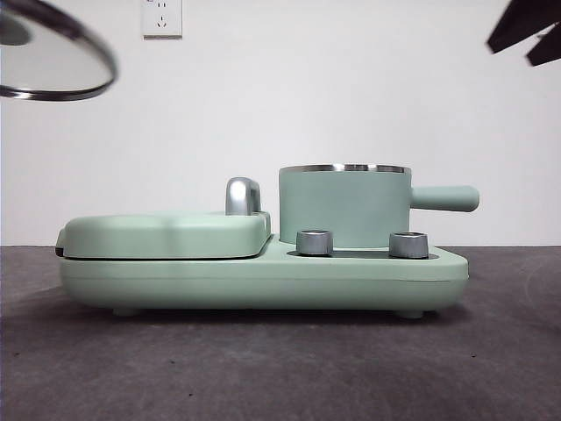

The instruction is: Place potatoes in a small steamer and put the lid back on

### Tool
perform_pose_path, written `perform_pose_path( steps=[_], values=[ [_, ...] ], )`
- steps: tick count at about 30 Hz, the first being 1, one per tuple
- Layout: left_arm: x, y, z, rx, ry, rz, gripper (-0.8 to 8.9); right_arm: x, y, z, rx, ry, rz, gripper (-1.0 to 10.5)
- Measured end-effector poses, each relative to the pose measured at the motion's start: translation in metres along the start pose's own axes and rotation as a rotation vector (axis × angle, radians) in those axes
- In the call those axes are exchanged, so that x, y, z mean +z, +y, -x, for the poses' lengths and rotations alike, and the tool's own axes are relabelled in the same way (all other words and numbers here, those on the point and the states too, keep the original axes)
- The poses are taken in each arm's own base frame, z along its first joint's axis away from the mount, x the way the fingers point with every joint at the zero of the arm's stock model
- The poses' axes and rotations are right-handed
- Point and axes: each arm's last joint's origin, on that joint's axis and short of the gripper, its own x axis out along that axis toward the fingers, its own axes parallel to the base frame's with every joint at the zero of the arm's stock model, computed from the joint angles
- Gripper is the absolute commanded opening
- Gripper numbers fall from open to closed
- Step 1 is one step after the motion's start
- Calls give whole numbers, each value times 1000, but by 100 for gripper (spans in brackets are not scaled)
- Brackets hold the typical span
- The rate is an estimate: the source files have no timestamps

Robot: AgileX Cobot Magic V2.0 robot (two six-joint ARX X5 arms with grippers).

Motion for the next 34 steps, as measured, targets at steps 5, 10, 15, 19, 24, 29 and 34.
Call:
perform_pose_path(
  steps=[5,10,15,19,24,29,34],
  values=[
    [10,0,-31,-41,-10,-4,10,-11,1,9,-28,9,-8,276],
    [22,-3,-71,-138,-74,-19,10,-16,1,8,-32,58,-15,276],
    [32,-10,-110,-181,-171,-40,10,-16,1,8,-32,63,-18,276],
    [38,-16,-139,-205,-194,-49,10,-16,1,8,-32,64,-18,276],
    [53,-28,-171,-241,-208,-71,10,-16,1,8,-32,64,-18,276],
    [61,-38,-204,-263,-178,-107,10,-16,1,8,-32,64,-18,276],
    [72,-45,-237,-272,-169,-140,10,-16,1,8,-32,64,-18,276]
  ],
)
